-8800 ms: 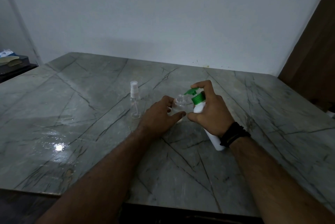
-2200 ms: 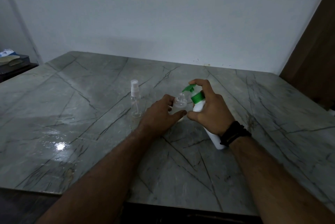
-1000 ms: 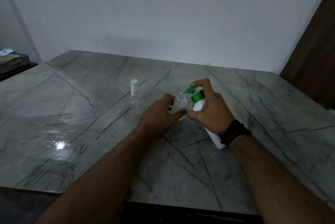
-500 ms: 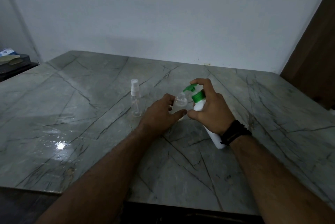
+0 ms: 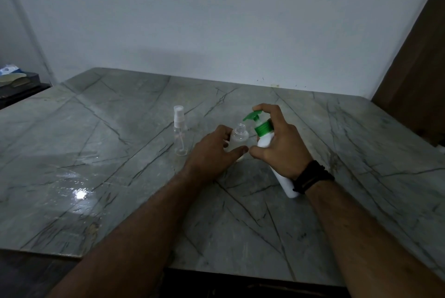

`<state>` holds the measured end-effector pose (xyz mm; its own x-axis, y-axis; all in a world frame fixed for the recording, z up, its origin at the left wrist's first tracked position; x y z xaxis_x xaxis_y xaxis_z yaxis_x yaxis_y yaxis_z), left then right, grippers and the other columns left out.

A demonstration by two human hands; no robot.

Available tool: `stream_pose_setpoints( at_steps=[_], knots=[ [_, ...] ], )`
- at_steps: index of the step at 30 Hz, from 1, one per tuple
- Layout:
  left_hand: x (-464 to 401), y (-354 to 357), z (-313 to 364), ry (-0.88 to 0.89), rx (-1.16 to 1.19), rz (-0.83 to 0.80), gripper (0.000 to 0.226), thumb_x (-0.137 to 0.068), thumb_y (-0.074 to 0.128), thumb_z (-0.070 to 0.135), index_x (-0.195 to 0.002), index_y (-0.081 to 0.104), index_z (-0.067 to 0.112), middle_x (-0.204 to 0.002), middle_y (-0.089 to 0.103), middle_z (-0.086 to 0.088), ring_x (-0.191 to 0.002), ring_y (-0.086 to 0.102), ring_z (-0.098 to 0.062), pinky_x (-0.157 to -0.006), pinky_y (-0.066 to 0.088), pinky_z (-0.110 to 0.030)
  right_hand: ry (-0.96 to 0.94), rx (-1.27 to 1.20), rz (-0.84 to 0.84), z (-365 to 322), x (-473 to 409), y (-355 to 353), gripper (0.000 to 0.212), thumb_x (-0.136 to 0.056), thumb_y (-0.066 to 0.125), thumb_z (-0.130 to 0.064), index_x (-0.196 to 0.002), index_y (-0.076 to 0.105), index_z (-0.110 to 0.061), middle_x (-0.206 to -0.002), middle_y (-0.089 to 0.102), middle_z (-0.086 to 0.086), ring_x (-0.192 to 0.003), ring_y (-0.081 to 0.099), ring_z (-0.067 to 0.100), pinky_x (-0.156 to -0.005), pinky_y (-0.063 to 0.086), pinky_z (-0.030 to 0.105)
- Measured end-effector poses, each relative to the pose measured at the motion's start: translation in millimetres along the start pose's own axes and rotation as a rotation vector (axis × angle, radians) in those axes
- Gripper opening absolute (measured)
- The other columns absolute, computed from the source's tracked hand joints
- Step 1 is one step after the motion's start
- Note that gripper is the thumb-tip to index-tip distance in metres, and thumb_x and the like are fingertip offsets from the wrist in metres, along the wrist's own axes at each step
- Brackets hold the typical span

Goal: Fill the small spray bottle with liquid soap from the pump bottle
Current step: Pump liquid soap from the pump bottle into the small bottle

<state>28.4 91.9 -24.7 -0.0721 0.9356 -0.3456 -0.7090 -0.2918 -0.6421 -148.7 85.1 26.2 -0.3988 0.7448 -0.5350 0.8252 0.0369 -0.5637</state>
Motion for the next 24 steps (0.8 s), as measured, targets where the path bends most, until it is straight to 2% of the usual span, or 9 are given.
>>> stream_pose_setpoints(
  at_steps=[4, 7, 11, 19, 24],
  knots=[
    [-0.4, 0.7, -1.0, -0.005, 0.001, 0.001, 0.049, -0.078, 0.067, 0.06, -0.114, 0.047, 0.034, -0.117, 0.06, 0.009, -0.09, 0.053, -0.002, -0.072, 0.045, -0.021, 0.009, -0.001, -0.025, 2.5, -1.4, 0.9, 0.076, -0.062, 0.081, -0.019, -0.127, 0.044, -0.025, -0.099, 0.066, -0.006, -0.077, 0.065, 0.006, -0.065, 0.046, 0.014],
    [-0.9, 1.0, -0.7, 0.0, -0.001, 0.003, 0.051, -0.078, 0.067, 0.059, -0.116, 0.048, 0.031, -0.117, 0.061, 0.008, -0.091, 0.055, -0.003, -0.075, 0.047, -0.023, 0.019, -0.004, -0.015, 2.9, -2.2, 1.4, 0.073, -0.06, 0.078, -0.025, -0.125, 0.044, -0.024, -0.098, 0.065, -0.009, -0.078, 0.065, 0.004, -0.065, 0.046, 0.011],
    [-0.1, 0.6, -0.3, 0.01, 0.003, 0.01, 0.052, -0.079, 0.068, 0.057, -0.119, 0.05, 0.029, -0.118, 0.061, 0.007, -0.093, 0.056, -0.005, -0.076, 0.049, -0.024, -0.013, 0.012, -0.014, 3.6, -1.0, 1.7, 0.076, -0.063, 0.08, -0.017, -0.13, 0.044, -0.026, -0.1, 0.067, -0.007, -0.077, 0.064, 0.007, -0.067, 0.049, 0.019],
    [-0.6, 0.8, -0.8, 0.003, -0.004, 0.002, 0.053, -0.078, 0.067, 0.058, -0.119, 0.049, 0.029, -0.118, 0.061, 0.007, -0.092, 0.055, -0.004, -0.076, 0.049, -0.025, 0.004, -0.014, -0.019, 3.8, -2.3, 2.2, 0.072, -0.059, 0.077, -0.025, -0.124, 0.045, -0.025, -0.096, 0.064, -0.016, -0.078, 0.064, 0.001, -0.063, 0.045, 0.009],
    [-0.1, 0.4, 0.1, 0.002, 0.003, 0.008, 0.052, -0.078, 0.068, 0.058, -0.117, 0.049, 0.031, -0.117, 0.061, 0.008, -0.092, 0.056, -0.005, -0.077, 0.049, -0.026, -0.008, -0.002, -0.008, 2.2, -1.3, 1.6, 0.076, -0.06, 0.075, -0.028, -0.129, 0.043, -0.03, -0.1, 0.066, -0.011, -0.079, 0.065, 0.006, -0.067, 0.05, 0.017]
  ],
)
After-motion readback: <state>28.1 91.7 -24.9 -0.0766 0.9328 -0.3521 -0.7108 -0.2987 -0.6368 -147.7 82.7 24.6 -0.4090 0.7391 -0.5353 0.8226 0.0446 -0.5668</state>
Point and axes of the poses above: each hand's wrist, its own x-axis away from the middle knuckle, its own y-axis out of the palm, z = x × y, the point moved 2 cm from there along -x, towards the middle knuckle
